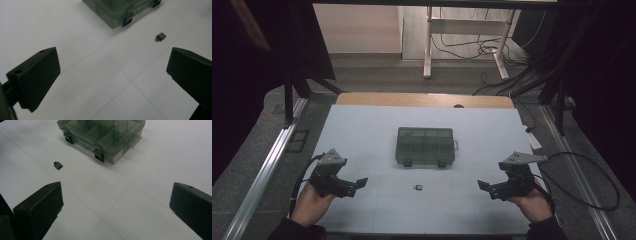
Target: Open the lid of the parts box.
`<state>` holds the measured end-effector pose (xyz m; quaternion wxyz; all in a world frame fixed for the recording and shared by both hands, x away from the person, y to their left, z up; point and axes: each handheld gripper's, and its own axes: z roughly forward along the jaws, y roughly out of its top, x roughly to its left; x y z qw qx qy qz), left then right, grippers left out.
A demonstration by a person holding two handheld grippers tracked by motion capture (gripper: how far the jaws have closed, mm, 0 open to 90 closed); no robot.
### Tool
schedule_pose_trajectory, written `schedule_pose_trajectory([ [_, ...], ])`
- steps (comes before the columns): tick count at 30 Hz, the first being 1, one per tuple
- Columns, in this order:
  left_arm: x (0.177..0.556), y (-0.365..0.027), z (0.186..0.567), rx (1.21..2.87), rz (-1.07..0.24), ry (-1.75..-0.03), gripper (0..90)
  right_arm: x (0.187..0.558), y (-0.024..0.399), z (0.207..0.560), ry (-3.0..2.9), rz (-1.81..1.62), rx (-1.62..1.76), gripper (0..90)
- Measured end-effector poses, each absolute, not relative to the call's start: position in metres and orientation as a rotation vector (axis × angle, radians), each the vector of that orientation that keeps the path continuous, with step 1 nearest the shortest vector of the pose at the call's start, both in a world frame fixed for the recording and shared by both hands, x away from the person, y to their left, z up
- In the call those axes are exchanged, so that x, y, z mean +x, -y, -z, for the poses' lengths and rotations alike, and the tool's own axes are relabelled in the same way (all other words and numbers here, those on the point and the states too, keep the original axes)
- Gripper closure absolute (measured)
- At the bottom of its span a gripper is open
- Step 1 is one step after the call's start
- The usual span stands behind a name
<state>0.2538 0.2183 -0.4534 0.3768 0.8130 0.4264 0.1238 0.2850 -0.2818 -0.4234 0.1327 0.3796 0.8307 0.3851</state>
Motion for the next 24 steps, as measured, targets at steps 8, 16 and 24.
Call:
schedule_pose_trajectory([
  [8, 0.269, -0.206, 0.454, 2.077, -0.296, -1.061, 0.0, 0.295, 0.275, 0.426, -2.423, -1.130, 1.104, 0.0],
  [16, 0.279, -0.201, 0.454, 2.049, -0.280, -1.052, 0.0, 0.304, 0.270, 0.428, -2.439, -1.141, 1.114, 0.0],
  [24, 0.287, -0.193, 0.453, 2.054, -0.251, -1.051, 0.0, 0.313, 0.263, 0.429, -2.450, -1.132, 1.092, 0.0],
])
